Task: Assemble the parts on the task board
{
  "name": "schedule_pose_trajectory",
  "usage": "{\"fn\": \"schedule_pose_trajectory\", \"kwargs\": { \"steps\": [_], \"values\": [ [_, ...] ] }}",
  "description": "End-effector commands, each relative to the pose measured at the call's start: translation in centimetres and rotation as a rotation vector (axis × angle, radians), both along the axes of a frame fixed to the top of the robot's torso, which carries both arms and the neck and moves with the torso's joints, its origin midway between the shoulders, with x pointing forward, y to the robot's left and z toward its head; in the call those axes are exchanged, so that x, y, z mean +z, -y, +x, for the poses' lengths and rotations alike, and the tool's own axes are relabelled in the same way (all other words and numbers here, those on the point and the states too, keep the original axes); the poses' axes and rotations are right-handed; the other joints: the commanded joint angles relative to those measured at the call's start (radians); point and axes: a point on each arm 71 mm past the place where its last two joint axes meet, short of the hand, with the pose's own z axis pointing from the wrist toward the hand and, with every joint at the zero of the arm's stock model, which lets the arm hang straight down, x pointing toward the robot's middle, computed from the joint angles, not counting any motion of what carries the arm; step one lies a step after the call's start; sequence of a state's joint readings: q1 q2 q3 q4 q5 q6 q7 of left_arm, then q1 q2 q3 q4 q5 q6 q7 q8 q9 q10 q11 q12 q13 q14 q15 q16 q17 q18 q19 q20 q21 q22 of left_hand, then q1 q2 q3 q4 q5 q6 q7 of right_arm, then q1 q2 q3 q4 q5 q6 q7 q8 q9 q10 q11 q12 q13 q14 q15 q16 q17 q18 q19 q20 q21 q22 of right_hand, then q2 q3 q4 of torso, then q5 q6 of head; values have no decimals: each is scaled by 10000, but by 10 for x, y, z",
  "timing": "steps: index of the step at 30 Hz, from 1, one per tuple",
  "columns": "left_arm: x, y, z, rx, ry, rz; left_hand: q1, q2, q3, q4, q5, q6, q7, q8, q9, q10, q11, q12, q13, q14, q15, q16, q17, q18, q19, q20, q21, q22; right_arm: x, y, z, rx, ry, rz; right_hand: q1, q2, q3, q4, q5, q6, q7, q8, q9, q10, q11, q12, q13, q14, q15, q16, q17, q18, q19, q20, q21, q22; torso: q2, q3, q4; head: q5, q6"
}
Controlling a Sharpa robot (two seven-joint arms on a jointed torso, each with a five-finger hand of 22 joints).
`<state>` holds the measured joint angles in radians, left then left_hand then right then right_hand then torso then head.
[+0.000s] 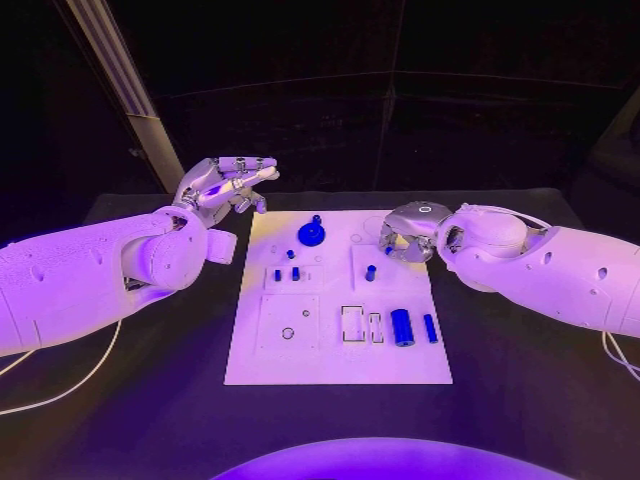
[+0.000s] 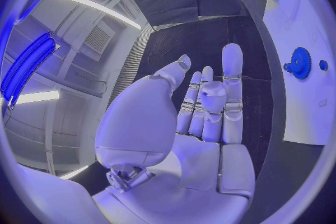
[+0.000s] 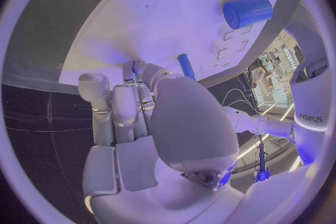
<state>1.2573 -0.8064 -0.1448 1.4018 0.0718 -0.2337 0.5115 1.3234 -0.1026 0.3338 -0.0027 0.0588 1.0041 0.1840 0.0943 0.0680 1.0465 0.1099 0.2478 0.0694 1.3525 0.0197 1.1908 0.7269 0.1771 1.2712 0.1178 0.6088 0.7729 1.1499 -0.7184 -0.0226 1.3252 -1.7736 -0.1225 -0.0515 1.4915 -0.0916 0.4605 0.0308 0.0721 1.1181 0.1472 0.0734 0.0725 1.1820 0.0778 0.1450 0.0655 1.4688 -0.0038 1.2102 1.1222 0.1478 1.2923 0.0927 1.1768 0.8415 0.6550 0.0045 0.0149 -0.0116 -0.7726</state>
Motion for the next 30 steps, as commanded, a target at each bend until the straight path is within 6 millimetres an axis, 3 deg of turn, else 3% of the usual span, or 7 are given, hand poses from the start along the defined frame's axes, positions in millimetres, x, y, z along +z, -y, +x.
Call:
{"fn": "schedule_pose_trajectory", "kwargs": {
  "steps": [1, 18, 27, 30],
  "values": [
    [1, 0, 0, -61, -11, -76, 57, 51, -46, -23, 51, -38, 46, 44, -12, -55, 46, 62, -10, -43, 23, 23, -11, 48, -32, 6, -31, -12, 0, 0, 0, -83, 293, -219, 2, 149, 208, -85, -86, 111, -12, 46, 26, 131, -33, 49, 34, 258, -83, 80, 44, -194, 101, 13, 112, 162, -1, 5, -5, -17, -28],
    [0, -4, 1, 40, -94, -1, 132, 96, -12, -52, 53, -71, 55, 68, -8, -92, 54, 79, -14, -51, 29, 27, -32, 49, -21, 12, -47, -27, 16, 5, -12, -130, 1027, 1085, -275, 112, 644, -300, -147, 239, -36, 32, 42, 267, -69, 49, 46, 271, -112, 178, 137, -234, 178, -32, 347, 458, -18, -22, 0, -62, -15],
    [0, -6, 0, 61, -169, 36, 136, 96, -13, -54, 50, -93, 64, 67, -10, -106, 61, 81, -16, -36, 31, 54, 18, 50, -14, 13, -49, -30, 24, 9, -23, -101, 1031, 1655, -333, 80, 716, -343, -131, 229, -32, 12, 38, 253, -64, 29, 42, 272, -111, 187, 141, -235, 178, -41, 374, 483, -13, -27, 13, -80, 24],
    [0, -6, 0, 65, -177, 40, 136, 96, -13, -54, 50, -93, 64, 67, -10, -106, 61, 81, -16, -36, 31, 54, 18, 50, -14, 13, -49, -30, 28, 6, -29, 61, 1063, 1929, -345, 72, 740, -358, -124, 228, -30, 7, 37, 251, -63, 24, 41, 273, -110, 195, 149, -234, 175, -44, 378, 483, -7, -12, 30, -46, 21]
  ]
}}
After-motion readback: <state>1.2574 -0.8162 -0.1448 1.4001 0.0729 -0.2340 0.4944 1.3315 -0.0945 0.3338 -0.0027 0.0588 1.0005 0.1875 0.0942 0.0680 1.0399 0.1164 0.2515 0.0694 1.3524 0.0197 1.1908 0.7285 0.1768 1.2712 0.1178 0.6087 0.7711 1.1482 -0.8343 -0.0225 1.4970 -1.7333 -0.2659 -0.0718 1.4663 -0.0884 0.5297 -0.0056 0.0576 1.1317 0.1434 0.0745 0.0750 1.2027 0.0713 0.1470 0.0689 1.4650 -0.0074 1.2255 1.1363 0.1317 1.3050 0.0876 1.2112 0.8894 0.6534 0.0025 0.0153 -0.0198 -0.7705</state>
